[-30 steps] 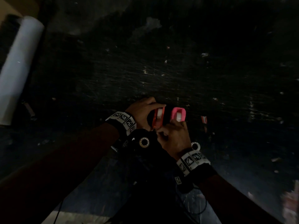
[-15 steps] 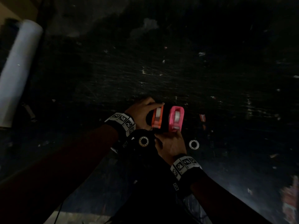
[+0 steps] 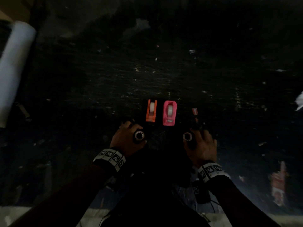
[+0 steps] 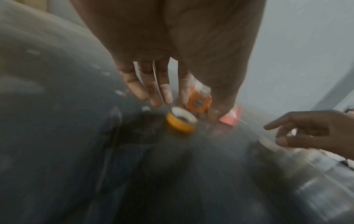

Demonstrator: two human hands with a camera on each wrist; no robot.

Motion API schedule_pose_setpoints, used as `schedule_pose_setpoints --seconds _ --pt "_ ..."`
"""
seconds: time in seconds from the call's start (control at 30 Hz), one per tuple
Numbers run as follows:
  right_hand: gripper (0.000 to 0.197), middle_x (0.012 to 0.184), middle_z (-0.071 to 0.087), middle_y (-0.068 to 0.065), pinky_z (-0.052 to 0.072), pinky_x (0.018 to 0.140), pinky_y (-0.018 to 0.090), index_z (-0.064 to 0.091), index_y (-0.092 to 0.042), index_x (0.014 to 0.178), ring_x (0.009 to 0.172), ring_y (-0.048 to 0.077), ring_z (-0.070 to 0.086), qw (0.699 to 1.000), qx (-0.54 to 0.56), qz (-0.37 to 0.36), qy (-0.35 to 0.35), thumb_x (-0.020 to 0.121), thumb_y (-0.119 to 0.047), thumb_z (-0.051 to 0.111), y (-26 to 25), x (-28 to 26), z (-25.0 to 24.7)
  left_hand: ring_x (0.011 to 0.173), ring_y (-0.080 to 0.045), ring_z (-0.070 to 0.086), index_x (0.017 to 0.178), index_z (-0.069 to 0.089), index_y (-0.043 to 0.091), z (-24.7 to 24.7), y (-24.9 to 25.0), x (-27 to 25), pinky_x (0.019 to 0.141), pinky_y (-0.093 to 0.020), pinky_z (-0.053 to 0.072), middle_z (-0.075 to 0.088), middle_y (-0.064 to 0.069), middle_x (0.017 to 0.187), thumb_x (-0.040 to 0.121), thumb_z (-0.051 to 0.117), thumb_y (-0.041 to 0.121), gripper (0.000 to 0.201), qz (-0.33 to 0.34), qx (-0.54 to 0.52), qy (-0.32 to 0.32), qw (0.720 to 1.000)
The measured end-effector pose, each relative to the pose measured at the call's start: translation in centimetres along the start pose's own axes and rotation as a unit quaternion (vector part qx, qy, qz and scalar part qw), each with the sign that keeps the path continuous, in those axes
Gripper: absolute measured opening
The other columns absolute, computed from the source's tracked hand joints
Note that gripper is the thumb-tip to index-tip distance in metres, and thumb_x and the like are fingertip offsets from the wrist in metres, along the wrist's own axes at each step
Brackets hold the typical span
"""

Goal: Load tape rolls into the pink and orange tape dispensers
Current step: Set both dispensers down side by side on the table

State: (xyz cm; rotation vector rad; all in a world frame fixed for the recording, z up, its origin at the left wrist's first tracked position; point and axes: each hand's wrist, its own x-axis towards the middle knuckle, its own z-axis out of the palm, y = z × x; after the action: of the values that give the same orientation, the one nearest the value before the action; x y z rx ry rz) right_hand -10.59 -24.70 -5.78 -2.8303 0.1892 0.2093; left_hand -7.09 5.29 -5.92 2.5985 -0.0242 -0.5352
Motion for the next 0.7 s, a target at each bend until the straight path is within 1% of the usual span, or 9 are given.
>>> schedule_pose_setpoints --seconds 0.07,0.17,0.23,0.3,0.43,0.5,0.57,0.63,0.7 --pt "0.051 0.109 0.065 0.014 0.045 0.081 0.047 0.068 -0.017 0.115 0.098 0.039 0.062 1.000 0.002 -0.009 -0.014 0.068 -0.029 0.081 0.2 0.1 0.2 0.110 -0.025 0.061 0.111 0.067 0.031 0.1 0.6 -0.4 0.089 -0.035 0.052 0.056 -0.001 0.121 0.069 0.082 0.040 0.045 0.006 0.020 -0.002 1.000" --pt "0.046 0.105 0.067 0.014 0.045 0.079 0.047 0.070 -0.015 0.109 0.096 0.040 0.063 0.999 0.010 -0.012 -0.029 0.065 -0.024 0.082 0.1 0.5 0.2 0.102 -0.028 0.065 0.103 0.069 0.029 0.0 1.1 -0.3 0.081 -0.033 0.050 0.059 -0.001 0.115 0.073 0.077 0.030 0.031 -0.005 0.018 0.009 1.000" --pt "0.042 0.100 0.068 0.011 0.045 0.078 0.045 0.071 -0.016 0.103 0.094 0.038 0.064 0.999 0.017 -0.032 -0.032 0.063 -0.025 0.082 -0.5 0.7 0.0 0.100 -0.028 0.065 0.102 0.068 0.031 -0.2 1.1 -0.3 0.079 -0.033 0.050 0.059 0.000 0.113 0.072 0.075 0.029 0.031 -0.004 0.013 0.017 1.000" --pt "0.039 0.096 0.068 0.008 0.044 0.076 0.043 0.072 -0.018 0.098 0.090 0.036 0.064 0.996 0.016 -0.082 -0.022 0.062 -0.029 0.079 -2.0 0.9 0.0 0.100 -0.026 0.064 0.102 0.068 0.030 -0.8 0.9 -0.1 0.078 -0.034 0.051 0.060 0.000 0.111 0.073 0.074 0.031 0.030 -0.005 0.019 0.033 0.999" --pt "0.034 0.097 0.068 0.005 0.038 0.073 0.040 0.070 -0.020 0.093 0.091 0.034 0.059 0.977 0.006 -0.214 -0.001 0.062 -0.036 0.073 -7.8 2.3 -0.1 0.101 -0.024 0.063 0.104 0.067 0.033 -3.1 -0.4 0.9 0.081 -0.037 0.054 0.059 0.002 0.110 0.077 0.073 0.035 0.028 -0.025 0.014 0.052 0.998" --pt "0.030 0.102 0.068 0.005 0.038 0.083 0.045 0.070 -0.021 0.093 0.097 0.034 0.057 0.964 0.002 -0.267 -0.010 0.066 -0.035 0.072 -11.3 3.8 -0.3 0.103 -0.025 0.062 0.102 0.068 0.031 -4.4 -1.3 1.8 0.083 -0.038 0.054 0.060 0.000 0.108 0.078 0.072 0.035 0.024 -0.035 0.019 0.063 0.997" --pt "0.028 0.104 0.069 0.003 0.034 0.091 0.052 0.071 -0.021 0.095 0.104 0.035 0.055 0.954 -0.018 -0.299 -0.026 0.071 -0.034 0.070 -14.6 5.5 -0.5 0.108 -0.027 0.062 0.105 0.069 0.029 -5.7 -2.3 2.8 0.086 -0.039 0.053 0.061 -0.002 0.111 0.079 0.072 0.035 0.026 -0.057 0.024 0.066 0.996" --pt "0.029 0.100 0.070 0.003 0.037 0.087 0.050 0.071 -0.018 0.097 0.108 0.036 0.054 0.945 -0.049 -0.320 -0.051 0.071 -0.032 0.071 -17.7 7.4 -0.4 0.111 -0.028 0.061 0.109 0.069 0.030 -6.8 -3.4 3.7 0.087 -0.040 0.053 0.061 -0.003 0.115 0.078 0.073 0.038 0.031 -0.079 0.034 0.073 0.994" --pt "0.030 0.105 0.069 0.005 0.036 0.089 0.051 0.070 -0.015 0.102 0.115 0.038 0.049 0.935 -0.079 -0.337 -0.083 0.076 -0.031 0.069 -20.0 9.1 0.0 0.114 -0.030 0.059 0.112 0.069 0.028 -7.5 -4.4 4.5 0.089 -0.041 0.052 0.059 -0.005 0.120 0.078 0.074 0.038 0.036 -0.093 0.044 0.067 0.992"
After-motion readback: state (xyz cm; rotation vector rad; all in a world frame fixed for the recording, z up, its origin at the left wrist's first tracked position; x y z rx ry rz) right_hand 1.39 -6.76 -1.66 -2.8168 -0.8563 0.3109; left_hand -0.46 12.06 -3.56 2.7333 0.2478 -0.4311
